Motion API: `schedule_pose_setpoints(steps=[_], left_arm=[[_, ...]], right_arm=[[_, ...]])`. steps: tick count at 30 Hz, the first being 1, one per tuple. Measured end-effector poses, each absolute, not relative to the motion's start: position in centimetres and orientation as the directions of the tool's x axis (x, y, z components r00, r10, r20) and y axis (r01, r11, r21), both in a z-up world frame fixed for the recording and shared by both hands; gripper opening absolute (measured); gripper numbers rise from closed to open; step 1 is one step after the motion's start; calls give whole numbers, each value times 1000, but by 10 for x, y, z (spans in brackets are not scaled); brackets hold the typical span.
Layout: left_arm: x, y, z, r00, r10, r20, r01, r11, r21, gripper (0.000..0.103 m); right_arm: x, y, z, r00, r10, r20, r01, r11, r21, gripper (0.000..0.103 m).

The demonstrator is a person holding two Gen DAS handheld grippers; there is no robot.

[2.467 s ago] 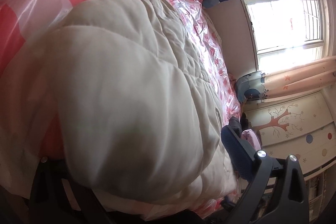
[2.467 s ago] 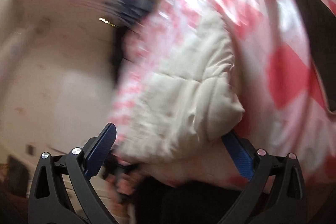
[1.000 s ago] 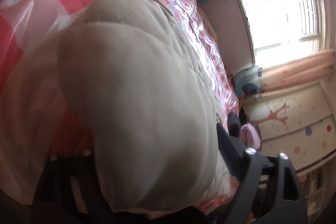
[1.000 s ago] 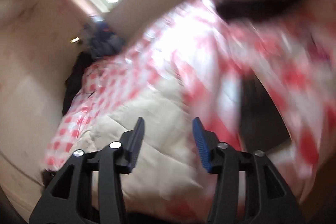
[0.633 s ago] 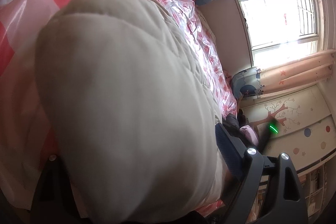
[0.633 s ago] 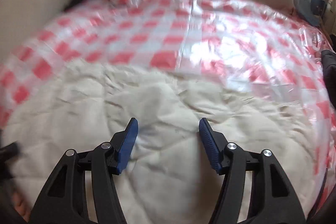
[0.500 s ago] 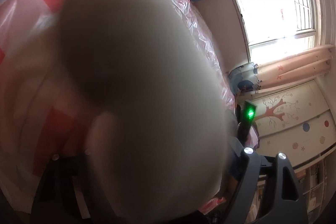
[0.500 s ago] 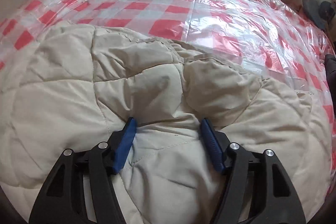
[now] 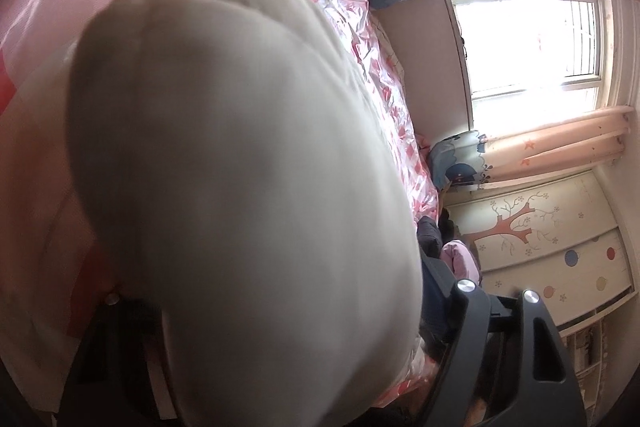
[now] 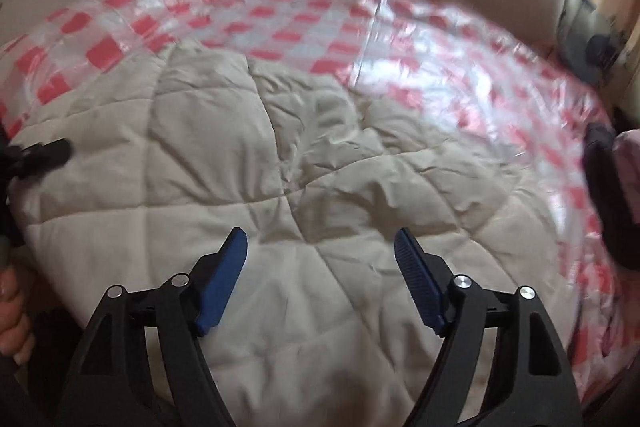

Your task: Fold large clothes

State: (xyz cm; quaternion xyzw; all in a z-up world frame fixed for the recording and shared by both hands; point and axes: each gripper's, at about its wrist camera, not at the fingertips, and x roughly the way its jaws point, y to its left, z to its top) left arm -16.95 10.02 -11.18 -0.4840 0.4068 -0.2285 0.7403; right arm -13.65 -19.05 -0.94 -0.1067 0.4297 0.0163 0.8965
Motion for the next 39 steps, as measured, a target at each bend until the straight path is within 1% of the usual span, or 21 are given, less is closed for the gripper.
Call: schedule_pose_setpoints(steps=[1, 3, 4, 6, 7, 9, 10, 11, 12, 13, 15, 18, 20, 24, 27, 32, 35, 37, 38, 39], left_arm=[[-170, 100, -112, 567, -730, -382, -57, 428, -902, 74], [-170, 100, -112, 567, -724, -392, -59, 439, -896, 74], [-175, 102, -113, 566, -722, -398, -61, 445, -893, 74], [-177, 103, -114, 564, -720, -405, -61, 452, -890, 74], [-178, 104, -114, 565, -720, -404, -63, 450, -891, 74], [-178, 104, -114, 569, -716, -405, -66, 451, -890, 74], [-179, 103, -113, 572, -710, -411, -64, 461, -885, 74], [-179, 102, -111, 577, -701, -419, -62, 473, -879, 74], [-178, 98, -107, 579, -695, -426, -61, 484, -873, 70], [-184, 94, -103, 585, -684, -436, -52, 506, -861, 67], [-187, 87, -90, 603, -659, -450, -19, 552, -834, 57], [-196, 73, -68, 630, -626, -460, 31, 612, -790, 51], [-204, 63, -52, 645, -606, -465, 70, 653, -754, 49], [-221, 29, -14, 669, -586, -457, 174, 721, -670, 48], [-232, -2, 11, 669, -595, -444, 252, 745, -617, 48], [-243, -50, 37, 656, -612, -443, 356, 767, -534, 48], [-246, -80, 51, 641, -617, -457, 411, 779, -474, 48], [-245, -105, 56, 625, -613, -483, 452, 789, -417, 48], [-246, -121, 58, 616, -609, -500, 477, 793, -379, 48], [-249, -122, 57, 609, -608, -509, 493, 793, -357, 48]], right_arm=[[-146, -189, -13, 631, -69, -773, -118, 976, -184, 74], [-152, -177, -41, 565, -110, -818, -165, 956, -242, 74], [-154, -176, -45, 568, -111, -816, -169, 954, -247, 75], [-152, -181, -32, 563, -81, -822, -149, 969, -198, 74], [-158, -183, -21, 593, -57, -803, -142, 975, -174, 75], [-170, -183, -9, 646, -51, -761, -135, 974, -180, 75], [-170, -184, -14, 629, -45, -776, -144, 974, -173, 75], [-166, -182, -28, 585, -42, -810, -166, 971, -170, 75], [-163, -181, -46, 565, -56, -823, -178, 966, -187, 76], [-163, -181, -54, 584, -56, -810, -175, 965, -193, 77], [-164, -183, -58, 607, -50, -793, -163, 969, -186, 77], [-166, -186, -58, 628, -33, -778, -168, 970, -176, 77], [-167, -192, -61, 642, -12, -766, -174, 972, -160, 77], [-177, -195, -64, 663, 24, -749, -169, 979, -118, 77], [-179, -201, -62, 671, 52, -740, -168, 982, -84, 77], [-180, -215, -55, 659, 106, -745, -183, 983, -23, 77], [-186, -229, -44, 621, 171, -765, -217, 975, 42, 78], [-199, -253, -28, 589, 272, -761, -231, 959, 164, 79], [-205, -267, -21, 589, 317, -744, -222, 948, 228, 79], [-214, -288, -12, 596, 389, -703, -212, 920, 329, 81]])
